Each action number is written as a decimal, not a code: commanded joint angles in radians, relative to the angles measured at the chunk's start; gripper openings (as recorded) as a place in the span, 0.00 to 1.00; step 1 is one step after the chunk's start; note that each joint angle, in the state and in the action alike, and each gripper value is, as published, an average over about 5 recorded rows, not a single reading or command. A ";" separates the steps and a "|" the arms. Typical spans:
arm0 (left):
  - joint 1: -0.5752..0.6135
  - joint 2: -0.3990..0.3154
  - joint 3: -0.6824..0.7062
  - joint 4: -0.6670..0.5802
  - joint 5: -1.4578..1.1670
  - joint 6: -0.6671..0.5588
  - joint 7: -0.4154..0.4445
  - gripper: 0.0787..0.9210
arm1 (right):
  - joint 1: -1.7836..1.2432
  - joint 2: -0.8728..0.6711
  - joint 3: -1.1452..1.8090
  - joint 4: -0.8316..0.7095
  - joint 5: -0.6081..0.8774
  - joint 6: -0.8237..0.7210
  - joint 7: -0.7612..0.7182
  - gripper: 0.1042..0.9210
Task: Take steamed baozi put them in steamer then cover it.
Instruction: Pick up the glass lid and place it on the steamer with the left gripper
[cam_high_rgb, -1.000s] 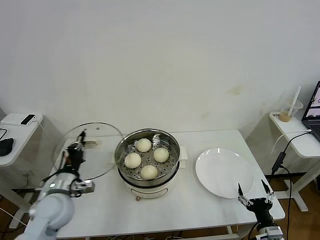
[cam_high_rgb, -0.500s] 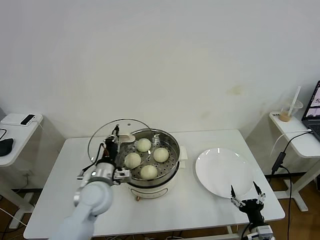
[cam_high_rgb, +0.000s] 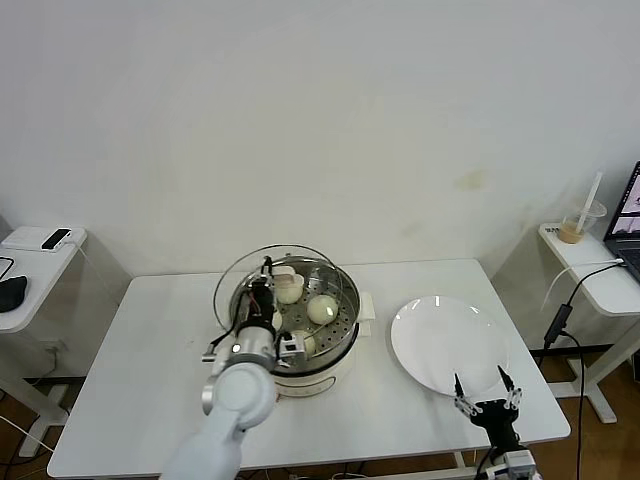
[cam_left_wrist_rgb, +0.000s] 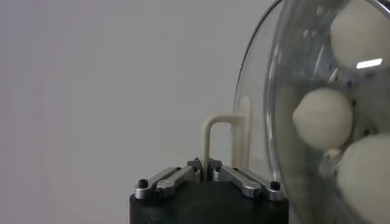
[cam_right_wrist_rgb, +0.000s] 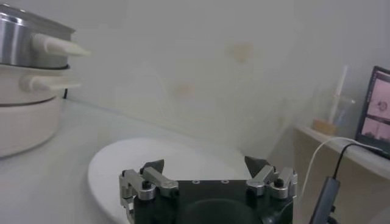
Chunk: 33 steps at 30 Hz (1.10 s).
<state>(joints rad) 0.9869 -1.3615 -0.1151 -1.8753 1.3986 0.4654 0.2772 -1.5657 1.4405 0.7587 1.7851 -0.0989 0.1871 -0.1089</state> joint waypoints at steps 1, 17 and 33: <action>-0.002 -0.092 0.026 0.030 0.076 0.005 0.015 0.08 | 0.001 0.003 -0.007 -0.012 -0.008 0.001 0.001 0.88; 0.009 -0.096 0.028 0.056 0.108 -0.011 0.016 0.08 | 0.002 0.003 -0.010 -0.010 -0.010 0.001 0.000 0.88; 0.011 -0.095 0.027 0.065 0.115 -0.021 0.016 0.08 | 0.002 0.004 -0.013 -0.016 -0.013 0.004 -0.002 0.88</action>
<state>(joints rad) 1.0018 -1.4527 -0.0883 -1.8177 1.5056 0.4460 0.2936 -1.5642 1.4439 0.7466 1.7694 -0.1108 0.1904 -0.1103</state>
